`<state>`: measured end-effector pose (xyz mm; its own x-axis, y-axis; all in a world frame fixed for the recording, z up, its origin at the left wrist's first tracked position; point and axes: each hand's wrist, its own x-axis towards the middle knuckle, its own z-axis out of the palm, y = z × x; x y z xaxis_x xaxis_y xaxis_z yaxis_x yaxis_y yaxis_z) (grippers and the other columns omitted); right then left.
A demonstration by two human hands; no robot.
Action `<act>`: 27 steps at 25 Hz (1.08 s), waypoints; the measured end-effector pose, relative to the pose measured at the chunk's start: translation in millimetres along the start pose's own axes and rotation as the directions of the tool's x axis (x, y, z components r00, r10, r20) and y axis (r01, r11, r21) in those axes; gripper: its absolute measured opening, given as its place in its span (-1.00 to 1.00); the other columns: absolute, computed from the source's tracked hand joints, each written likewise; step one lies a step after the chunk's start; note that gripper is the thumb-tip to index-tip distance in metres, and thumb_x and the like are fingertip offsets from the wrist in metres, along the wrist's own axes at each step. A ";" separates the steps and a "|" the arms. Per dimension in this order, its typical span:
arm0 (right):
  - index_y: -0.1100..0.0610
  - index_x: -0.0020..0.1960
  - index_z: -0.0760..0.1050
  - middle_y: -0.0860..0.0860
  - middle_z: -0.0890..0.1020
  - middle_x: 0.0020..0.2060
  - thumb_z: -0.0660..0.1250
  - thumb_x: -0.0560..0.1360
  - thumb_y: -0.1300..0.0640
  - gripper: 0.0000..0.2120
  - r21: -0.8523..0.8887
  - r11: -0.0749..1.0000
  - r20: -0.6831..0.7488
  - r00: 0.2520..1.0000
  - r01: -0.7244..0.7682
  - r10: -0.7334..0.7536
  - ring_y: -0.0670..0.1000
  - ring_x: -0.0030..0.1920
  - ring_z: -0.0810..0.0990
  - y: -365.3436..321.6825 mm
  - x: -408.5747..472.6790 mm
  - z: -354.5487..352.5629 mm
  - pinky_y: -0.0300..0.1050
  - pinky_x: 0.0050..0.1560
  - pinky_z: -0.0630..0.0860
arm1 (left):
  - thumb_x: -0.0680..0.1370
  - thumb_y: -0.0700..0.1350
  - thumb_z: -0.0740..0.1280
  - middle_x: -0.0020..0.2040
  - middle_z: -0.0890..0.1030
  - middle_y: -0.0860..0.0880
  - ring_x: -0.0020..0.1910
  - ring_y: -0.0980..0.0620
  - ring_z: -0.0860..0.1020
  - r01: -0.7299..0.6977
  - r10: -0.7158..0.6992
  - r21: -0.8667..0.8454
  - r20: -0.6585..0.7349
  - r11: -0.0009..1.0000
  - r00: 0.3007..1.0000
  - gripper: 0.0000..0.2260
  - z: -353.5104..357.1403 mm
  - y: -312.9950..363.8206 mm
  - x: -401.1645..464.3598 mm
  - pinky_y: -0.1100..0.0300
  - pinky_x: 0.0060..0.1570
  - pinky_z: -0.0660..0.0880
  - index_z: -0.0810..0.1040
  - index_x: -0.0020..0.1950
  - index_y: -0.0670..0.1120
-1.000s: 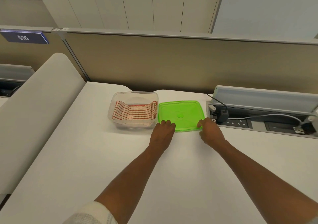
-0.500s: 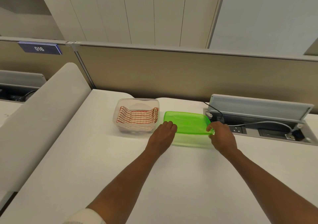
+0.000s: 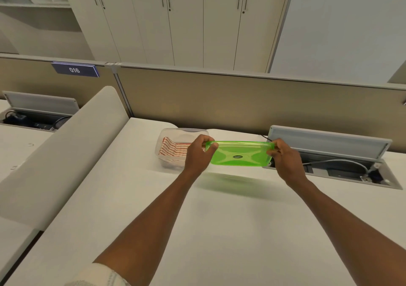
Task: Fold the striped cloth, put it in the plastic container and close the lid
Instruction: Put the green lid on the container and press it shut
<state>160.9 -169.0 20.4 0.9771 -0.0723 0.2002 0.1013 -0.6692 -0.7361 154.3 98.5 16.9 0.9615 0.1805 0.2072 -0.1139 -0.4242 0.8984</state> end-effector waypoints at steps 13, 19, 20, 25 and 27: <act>0.07 0.21 0.48 0.11 0.67 -0.06 0.42 0.45 0.32 -0.62 0.450 0.885 0.018 0.992 -0.120 0.125 0.07 -0.20 0.67 -81.0 30.9 66.1 -0.06 -0.26 0.64 | 0.49 -0.15 0.39 -0.08 0.66 -0.04 -0.09 -0.06 0.62 0.233 -0.227 0.027 -0.140 0.972 0.964 -0.68 -77.1 -37.2 23.0 0.06 -0.04 0.53 0.50 0.23 0.04; -0.07 0.45 0.36 0.03 0.54 -0.21 0.39 0.48 0.14 -0.44 0.207 0.967 0.138 0.983 -0.146 0.119 0.11 -0.13 0.60 -95.6 39.6 122.7 -0.02 -0.01 0.56 | 0.53 -0.11 0.34 0.03 0.66 -0.09 -0.04 -0.08 0.60 0.165 -0.130 0.216 -0.170 0.962 0.977 -0.68 -105.5 -65.7 40.7 0.10 -0.04 0.50 0.51 0.29 -0.06; -0.07 0.44 0.37 -0.01 0.52 -0.26 0.38 0.49 0.13 -0.46 0.170 0.977 0.143 0.984 -0.129 0.105 0.10 -0.15 0.57 -98.0 41.8 132.4 -0.03 0.00 0.53 | 0.54 -0.10 0.33 0.05 0.65 -0.10 0.00 -0.10 0.59 0.144 -0.104 0.253 -0.166 0.957 0.981 -0.66 -107.2 -71.2 43.9 0.07 0.00 0.51 0.50 0.31 -0.08; 0.13 0.40 0.36 0.18 0.60 0.04 0.33 0.52 0.05 -0.52 -0.086 0.983 0.186 0.967 -0.160 0.173 0.23 0.15 0.54 -105.7 58.2 172.0 -0.01 0.13 0.45 | 0.54 0.01 0.33 0.15 0.61 -0.14 0.16 -0.18 0.54 0.212 -0.142 0.397 -0.198 0.893 0.970 -0.56 -106.2 -95.1 56.8 -0.04 0.14 0.45 0.43 0.38 -0.11; 0.17 0.40 0.34 0.24 0.53 0.13 0.32 0.54 0.02 -0.52 -0.162 0.963 0.181 0.953 -0.216 0.244 0.26 0.20 0.50 -105.5 62.8 184.6 0.02 0.13 0.45 | 0.54 0.06 0.30 0.15 0.61 -0.14 0.15 -0.20 0.55 0.255 -0.166 0.490 -0.217 0.834 0.962 -0.56 -101.1 -101.4 59.3 -0.04 0.11 0.43 0.43 0.37 -0.11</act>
<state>246.2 33.7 -8.8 0.9894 -0.0983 -0.1065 -0.1440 -0.7486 -0.6471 197.6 241.9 -22.8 0.8894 0.4369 0.1343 0.2722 -0.7423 0.6123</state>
